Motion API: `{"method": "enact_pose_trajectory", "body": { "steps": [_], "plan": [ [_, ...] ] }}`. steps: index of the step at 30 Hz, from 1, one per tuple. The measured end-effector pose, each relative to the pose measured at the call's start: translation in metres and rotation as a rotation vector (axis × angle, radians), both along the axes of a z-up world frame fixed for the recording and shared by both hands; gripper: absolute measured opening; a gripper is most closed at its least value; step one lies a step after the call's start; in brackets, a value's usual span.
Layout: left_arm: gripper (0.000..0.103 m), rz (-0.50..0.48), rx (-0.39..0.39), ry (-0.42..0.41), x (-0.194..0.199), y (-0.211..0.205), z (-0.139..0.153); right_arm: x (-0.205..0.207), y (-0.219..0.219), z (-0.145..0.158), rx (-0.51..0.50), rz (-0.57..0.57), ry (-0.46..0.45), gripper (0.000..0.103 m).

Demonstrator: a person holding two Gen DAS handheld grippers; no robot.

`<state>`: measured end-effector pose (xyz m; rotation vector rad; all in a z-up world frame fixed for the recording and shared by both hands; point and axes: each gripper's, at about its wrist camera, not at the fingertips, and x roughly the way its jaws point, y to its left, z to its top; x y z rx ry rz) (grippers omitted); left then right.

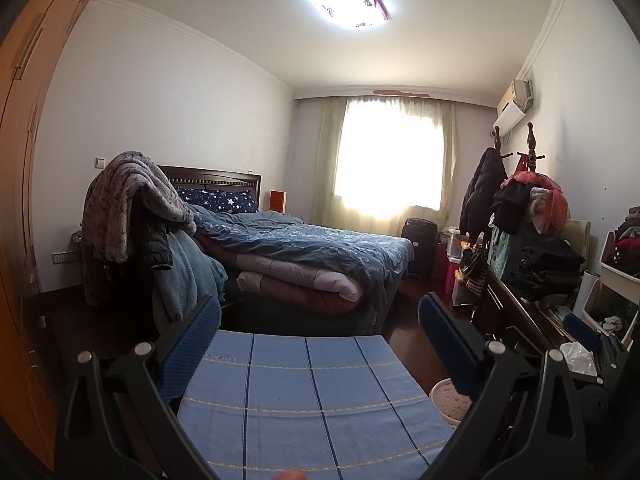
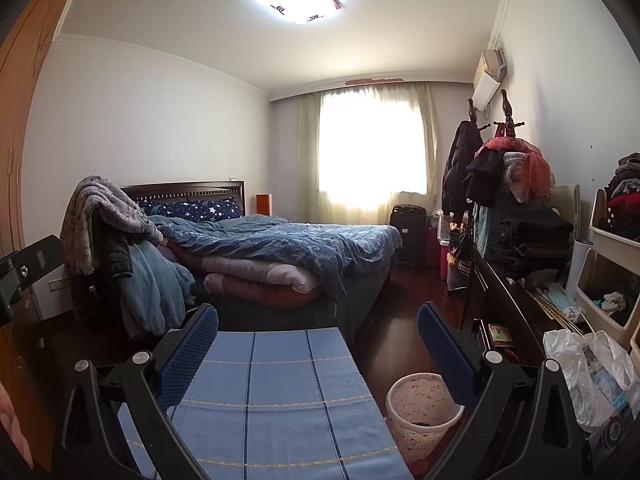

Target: Collect trash

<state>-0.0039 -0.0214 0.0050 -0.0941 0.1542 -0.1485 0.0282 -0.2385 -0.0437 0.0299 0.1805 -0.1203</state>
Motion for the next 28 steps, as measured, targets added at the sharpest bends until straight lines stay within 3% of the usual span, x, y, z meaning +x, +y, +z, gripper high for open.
{"method": "enact_pose_trajectory", "body": {
  "steps": [20,28],
  "plan": [
    [0.100,-0.008,0.016,-0.039,0.007,0.003,-0.002,0.009,0.009,-0.009,0.006,-0.001,0.031,0.099],
    [0.100,0.001,0.006,0.018,0.025,0.010,-0.012,0.028,0.017,-0.018,0.002,0.015,0.084,0.099]
  ]
}}
